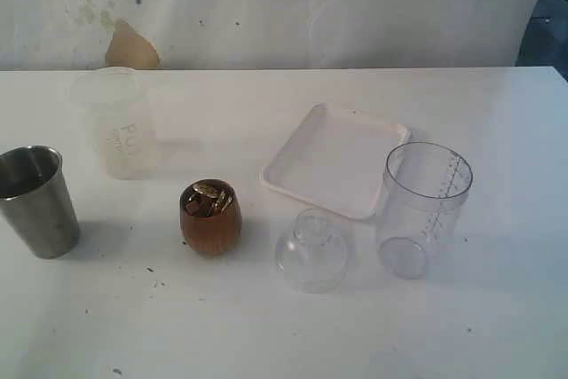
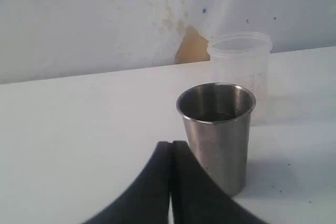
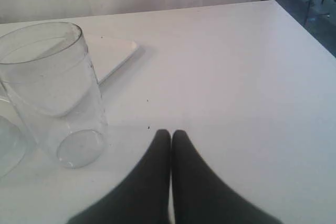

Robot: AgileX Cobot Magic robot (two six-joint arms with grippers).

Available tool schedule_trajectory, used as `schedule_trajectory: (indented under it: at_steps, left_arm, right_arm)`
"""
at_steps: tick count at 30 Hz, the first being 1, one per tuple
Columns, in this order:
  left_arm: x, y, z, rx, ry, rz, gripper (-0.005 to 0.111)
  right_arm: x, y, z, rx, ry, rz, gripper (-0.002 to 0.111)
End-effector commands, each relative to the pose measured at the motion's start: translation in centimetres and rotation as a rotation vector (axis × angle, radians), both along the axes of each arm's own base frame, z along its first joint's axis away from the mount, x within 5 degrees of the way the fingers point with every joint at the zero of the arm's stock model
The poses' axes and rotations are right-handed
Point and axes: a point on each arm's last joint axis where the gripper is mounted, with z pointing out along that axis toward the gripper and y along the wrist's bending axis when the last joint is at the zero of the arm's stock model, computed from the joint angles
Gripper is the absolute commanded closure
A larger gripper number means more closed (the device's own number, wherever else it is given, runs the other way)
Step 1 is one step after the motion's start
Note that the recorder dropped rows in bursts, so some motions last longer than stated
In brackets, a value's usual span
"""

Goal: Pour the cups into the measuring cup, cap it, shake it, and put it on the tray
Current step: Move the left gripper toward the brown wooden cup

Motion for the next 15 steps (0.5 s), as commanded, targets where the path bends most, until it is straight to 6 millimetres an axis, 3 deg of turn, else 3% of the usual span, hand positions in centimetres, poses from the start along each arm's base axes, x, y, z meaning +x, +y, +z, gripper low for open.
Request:
schedule_trajectory:
  at_steps: [1,6,12,15]
  left_arm:
    - [0.0,0.0,0.4,0.052,-0.027,0.000,0.106]
    - [0.0,0.1,0.8,0.112,-0.077,0.000,0.106]
    - [-0.1,0.1,2.7,-0.075,-0.286,0.013,0.106]
    - [-0.4,0.4,4.0,-0.512,-0.435,-0.002,0.106]
  right_arm:
    - [0.0,0.0,0.0,0.001,-0.006,0.005,0.108]
    - [0.0,0.0,0.0,0.001,-0.006,0.005,0.108]
    - [0.0,0.0,0.0,0.001,-0.006,0.005,0.108]
    - [0.0,0.0,0.0,0.001,-0.006,0.005,0.108]
